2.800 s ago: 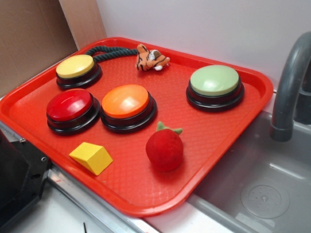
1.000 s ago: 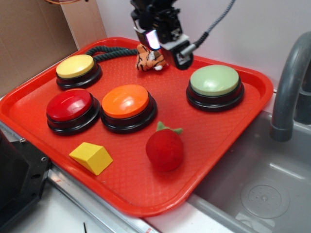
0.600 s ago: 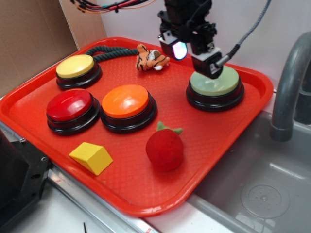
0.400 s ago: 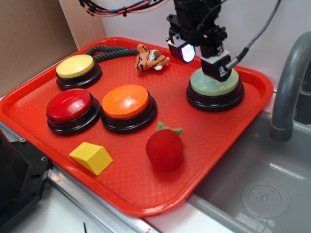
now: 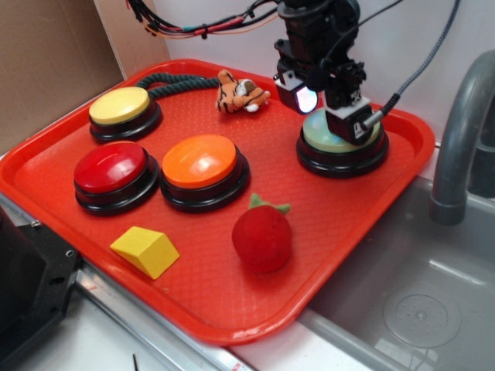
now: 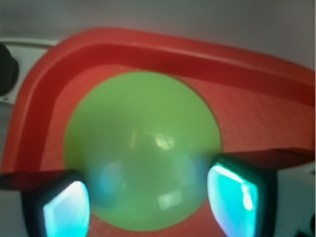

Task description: Push the green button.

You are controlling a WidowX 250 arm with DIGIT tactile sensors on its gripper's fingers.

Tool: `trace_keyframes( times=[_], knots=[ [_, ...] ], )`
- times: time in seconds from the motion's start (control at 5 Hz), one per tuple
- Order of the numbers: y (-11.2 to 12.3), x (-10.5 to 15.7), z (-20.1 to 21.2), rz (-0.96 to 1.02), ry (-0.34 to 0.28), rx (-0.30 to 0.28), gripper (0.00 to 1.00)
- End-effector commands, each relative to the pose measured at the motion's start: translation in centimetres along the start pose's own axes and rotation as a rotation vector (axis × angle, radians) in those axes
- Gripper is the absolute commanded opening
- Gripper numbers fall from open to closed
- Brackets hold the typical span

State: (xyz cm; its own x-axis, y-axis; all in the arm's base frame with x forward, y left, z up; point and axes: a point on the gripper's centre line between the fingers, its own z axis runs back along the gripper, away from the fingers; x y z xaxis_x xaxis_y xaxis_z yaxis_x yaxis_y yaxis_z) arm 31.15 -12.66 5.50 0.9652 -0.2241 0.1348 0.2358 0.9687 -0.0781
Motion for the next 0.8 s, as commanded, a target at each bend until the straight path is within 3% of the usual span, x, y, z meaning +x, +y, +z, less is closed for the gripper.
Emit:
trace_keyframes(
  times=[0.0, 0.6],
  knots=[
    [-0.6, 0.5, 0.4, -0.02, -0.031, -0.013, 1.0],
    [-1.0, 0.5, 1.8, -0.038, -0.065, -0.023, 1.0]
  ],
)
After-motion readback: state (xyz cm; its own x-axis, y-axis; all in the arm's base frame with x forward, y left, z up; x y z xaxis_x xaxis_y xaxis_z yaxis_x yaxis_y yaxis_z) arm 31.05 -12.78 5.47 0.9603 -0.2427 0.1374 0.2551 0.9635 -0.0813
